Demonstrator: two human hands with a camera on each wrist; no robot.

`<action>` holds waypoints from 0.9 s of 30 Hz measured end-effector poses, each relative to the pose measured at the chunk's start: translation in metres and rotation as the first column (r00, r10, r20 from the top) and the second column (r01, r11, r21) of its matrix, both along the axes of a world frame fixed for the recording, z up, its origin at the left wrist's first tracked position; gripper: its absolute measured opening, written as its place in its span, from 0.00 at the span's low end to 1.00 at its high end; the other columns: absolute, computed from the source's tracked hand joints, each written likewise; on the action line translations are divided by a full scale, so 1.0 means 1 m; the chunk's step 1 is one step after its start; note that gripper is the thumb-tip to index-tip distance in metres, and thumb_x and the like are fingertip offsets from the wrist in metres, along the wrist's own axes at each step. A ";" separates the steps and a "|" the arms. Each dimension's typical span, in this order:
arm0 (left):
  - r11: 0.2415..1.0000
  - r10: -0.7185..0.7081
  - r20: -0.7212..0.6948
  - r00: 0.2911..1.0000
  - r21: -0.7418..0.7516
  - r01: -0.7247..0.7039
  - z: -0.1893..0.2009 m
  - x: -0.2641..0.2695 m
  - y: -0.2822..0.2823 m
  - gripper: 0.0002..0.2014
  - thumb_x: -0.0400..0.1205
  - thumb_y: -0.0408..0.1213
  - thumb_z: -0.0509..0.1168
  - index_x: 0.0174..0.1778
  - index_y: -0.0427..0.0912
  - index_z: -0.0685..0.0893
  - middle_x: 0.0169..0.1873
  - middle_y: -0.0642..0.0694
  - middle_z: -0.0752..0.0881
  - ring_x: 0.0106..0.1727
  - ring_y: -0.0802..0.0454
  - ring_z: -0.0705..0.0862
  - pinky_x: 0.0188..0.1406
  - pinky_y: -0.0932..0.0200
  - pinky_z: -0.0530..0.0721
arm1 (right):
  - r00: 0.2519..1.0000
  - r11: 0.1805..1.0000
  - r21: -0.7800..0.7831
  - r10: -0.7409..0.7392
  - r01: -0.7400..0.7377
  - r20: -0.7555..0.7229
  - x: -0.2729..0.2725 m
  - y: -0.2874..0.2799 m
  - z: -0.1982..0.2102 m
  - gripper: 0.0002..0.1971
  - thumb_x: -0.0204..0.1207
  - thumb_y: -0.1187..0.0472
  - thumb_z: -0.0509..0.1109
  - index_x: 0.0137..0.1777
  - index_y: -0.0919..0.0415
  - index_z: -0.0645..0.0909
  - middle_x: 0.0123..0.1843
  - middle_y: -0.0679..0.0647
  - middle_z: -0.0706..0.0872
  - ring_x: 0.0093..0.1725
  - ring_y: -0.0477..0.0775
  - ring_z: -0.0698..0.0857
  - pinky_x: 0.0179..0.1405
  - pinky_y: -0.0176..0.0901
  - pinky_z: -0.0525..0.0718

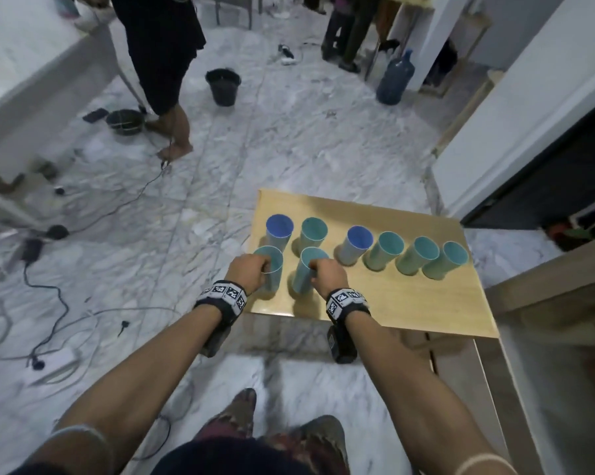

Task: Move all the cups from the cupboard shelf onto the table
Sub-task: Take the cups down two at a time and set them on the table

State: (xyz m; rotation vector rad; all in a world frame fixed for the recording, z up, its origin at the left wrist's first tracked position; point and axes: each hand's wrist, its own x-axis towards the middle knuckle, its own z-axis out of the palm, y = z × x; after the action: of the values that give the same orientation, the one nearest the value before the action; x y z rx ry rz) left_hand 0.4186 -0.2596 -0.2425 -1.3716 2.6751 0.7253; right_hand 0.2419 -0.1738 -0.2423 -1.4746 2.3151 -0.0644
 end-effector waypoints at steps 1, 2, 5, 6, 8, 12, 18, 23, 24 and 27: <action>1.000 -0.018 0.015 1.000 -0.005 0.018 -0.003 0.000 0.000 0.09 0.74 0.30 0.62 0.46 0.43 0.83 0.48 0.38 0.89 0.50 0.34 0.85 0.46 0.50 0.80 | 1.000 1.000 0.010 -0.003 0.003 -0.008 0.001 0.000 -0.005 0.11 0.72 0.69 0.66 0.52 0.60 0.85 0.52 0.61 0.89 0.53 0.66 0.87 0.47 0.50 0.83; 0.999 -0.036 0.030 0.999 -0.005 0.037 -0.005 -0.001 0.000 0.08 0.74 0.30 0.62 0.44 0.44 0.83 0.47 0.39 0.89 0.50 0.34 0.85 0.47 0.51 0.79 | 1.000 1.000 0.022 -0.001 0.002 -0.015 0.001 0.000 -0.008 0.11 0.72 0.69 0.66 0.52 0.60 0.85 0.52 0.61 0.89 0.53 0.66 0.86 0.46 0.49 0.83; 0.996 -0.085 0.088 0.992 0.003 0.085 -0.010 -0.008 -0.004 0.09 0.73 0.29 0.62 0.36 0.50 0.74 0.43 0.42 0.89 0.50 0.38 0.86 0.50 0.53 0.74 | 0.999 0.999 0.047 0.002 0.000 -0.034 0.001 0.000 -0.021 0.11 0.72 0.69 0.65 0.52 0.60 0.85 0.53 0.62 0.88 0.53 0.67 0.86 0.46 0.50 0.83; 0.996 -0.093 0.093 0.991 0.013 0.092 -0.013 -0.009 -0.004 0.09 0.73 0.29 0.62 0.35 0.49 0.72 0.41 0.42 0.88 0.49 0.38 0.85 0.49 0.53 0.73 | 1.000 0.998 0.064 0.004 -0.003 -0.029 0.001 0.001 -0.025 0.11 0.72 0.68 0.65 0.52 0.61 0.85 0.52 0.62 0.88 0.53 0.67 0.86 0.47 0.51 0.83; 0.994 -0.111 0.093 0.989 0.020 0.110 -0.019 -0.012 -0.002 0.09 0.73 0.29 0.62 0.34 0.48 0.71 0.35 0.44 0.83 0.48 0.37 0.85 0.45 0.54 0.68 | 1.000 0.996 0.092 0.010 -0.008 -0.024 0.004 0.004 -0.032 0.11 0.72 0.68 0.65 0.50 0.60 0.85 0.51 0.63 0.89 0.52 0.68 0.86 0.46 0.51 0.83; 0.988 -0.155 0.091 0.984 -0.004 0.156 -0.024 -0.013 0.001 0.05 0.74 0.32 0.63 0.36 0.46 0.75 0.40 0.41 0.87 0.49 0.37 0.84 0.46 0.53 0.69 | 1.000 0.995 0.098 -0.006 0.008 -0.027 0.007 0.010 -0.039 0.10 0.73 0.68 0.64 0.48 0.61 0.85 0.51 0.64 0.88 0.52 0.69 0.86 0.44 0.50 0.82; 0.979 -0.198 0.024 0.980 -0.053 0.199 -0.042 -0.009 0.000 0.22 0.74 0.37 0.69 0.65 0.45 0.77 0.63 0.42 0.81 0.62 0.39 0.78 0.58 0.47 0.74 | 0.999 0.996 0.075 0.049 -0.049 0.002 0.005 0.015 -0.039 0.25 0.72 0.66 0.69 0.71 0.55 0.76 0.67 0.58 0.80 0.65 0.64 0.80 0.59 0.54 0.82; 0.974 -0.215 -0.067 0.974 -0.087 0.209 -0.017 -0.018 -0.013 0.29 0.71 0.46 0.73 0.68 0.47 0.75 0.61 0.43 0.79 0.60 0.39 0.79 0.57 0.46 0.76 | 0.999 0.996 -0.082 0.026 -0.024 0.023 -0.013 0.025 -0.006 0.28 0.73 0.52 0.70 0.74 0.55 0.72 0.65 0.56 0.81 0.64 0.62 0.80 0.57 0.55 0.83; 0.975 -0.215 -0.095 0.972 -0.083 0.208 -0.008 -0.026 -0.016 0.29 0.71 0.47 0.74 0.68 0.47 0.75 0.61 0.43 0.79 0.59 0.38 0.80 0.56 0.45 0.78 | 0.999 0.994 -0.109 -0.005 0.009 0.034 -0.022 0.028 0.005 0.30 0.73 0.49 0.69 0.75 0.55 0.71 0.66 0.56 0.82 0.65 0.62 0.81 0.58 0.55 0.83; 0.965 -0.263 -0.184 0.947 -0.065 0.256 0.024 -0.065 -0.016 0.30 0.71 0.50 0.73 0.69 0.47 0.74 0.63 0.44 0.78 0.61 0.40 0.79 0.54 0.43 0.82 | 0.994 0.981 -0.159 -0.106 0.110 0.037 -0.057 0.044 0.045 0.37 0.74 0.44 0.69 0.80 0.55 0.63 0.73 0.57 0.80 0.68 0.60 0.82 0.61 0.55 0.82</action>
State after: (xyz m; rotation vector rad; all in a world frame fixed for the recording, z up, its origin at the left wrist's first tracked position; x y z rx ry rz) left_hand 0.3538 -0.2755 -0.2182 -0.9704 2.9550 0.8155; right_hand 0.1846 -0.1298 -0.1973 -1.4104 2.4133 -0.3072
